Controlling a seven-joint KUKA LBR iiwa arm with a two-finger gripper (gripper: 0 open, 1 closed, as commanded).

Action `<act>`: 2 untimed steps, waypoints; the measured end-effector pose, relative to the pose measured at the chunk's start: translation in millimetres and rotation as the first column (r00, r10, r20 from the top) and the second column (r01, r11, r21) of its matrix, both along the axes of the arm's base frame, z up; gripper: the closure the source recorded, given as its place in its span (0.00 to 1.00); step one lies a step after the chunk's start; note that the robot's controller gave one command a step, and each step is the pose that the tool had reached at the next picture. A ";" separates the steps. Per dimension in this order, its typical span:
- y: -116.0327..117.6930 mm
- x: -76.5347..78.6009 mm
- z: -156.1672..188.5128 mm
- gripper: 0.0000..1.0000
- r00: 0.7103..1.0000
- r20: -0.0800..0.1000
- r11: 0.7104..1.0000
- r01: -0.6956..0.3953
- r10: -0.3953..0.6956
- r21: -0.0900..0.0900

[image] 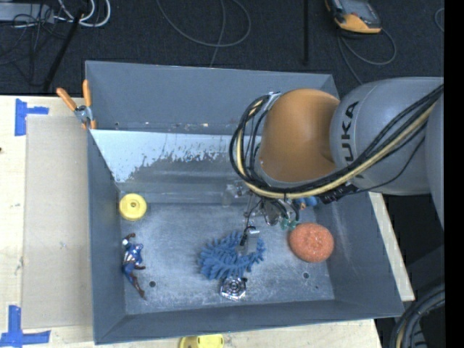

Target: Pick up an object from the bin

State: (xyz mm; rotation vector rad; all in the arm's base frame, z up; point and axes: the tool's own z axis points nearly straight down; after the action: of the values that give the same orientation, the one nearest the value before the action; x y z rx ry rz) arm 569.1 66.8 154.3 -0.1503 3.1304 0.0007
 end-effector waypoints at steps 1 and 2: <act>-11.7 -24.7 -54.6 0.00 0.987 -0.007 0.987 -0.158 0.158 -0.001; -14.6 -28.2 -82.0 1.00 1.000 -0.009 1.000 -0.027 0.027 0.000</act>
Offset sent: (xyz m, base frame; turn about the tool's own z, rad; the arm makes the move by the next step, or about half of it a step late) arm -0.0282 -0.0144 -0.0815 -0.0294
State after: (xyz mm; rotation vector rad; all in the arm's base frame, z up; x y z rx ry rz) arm 541.0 52.2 72.4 -0.1933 3.1367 0.0009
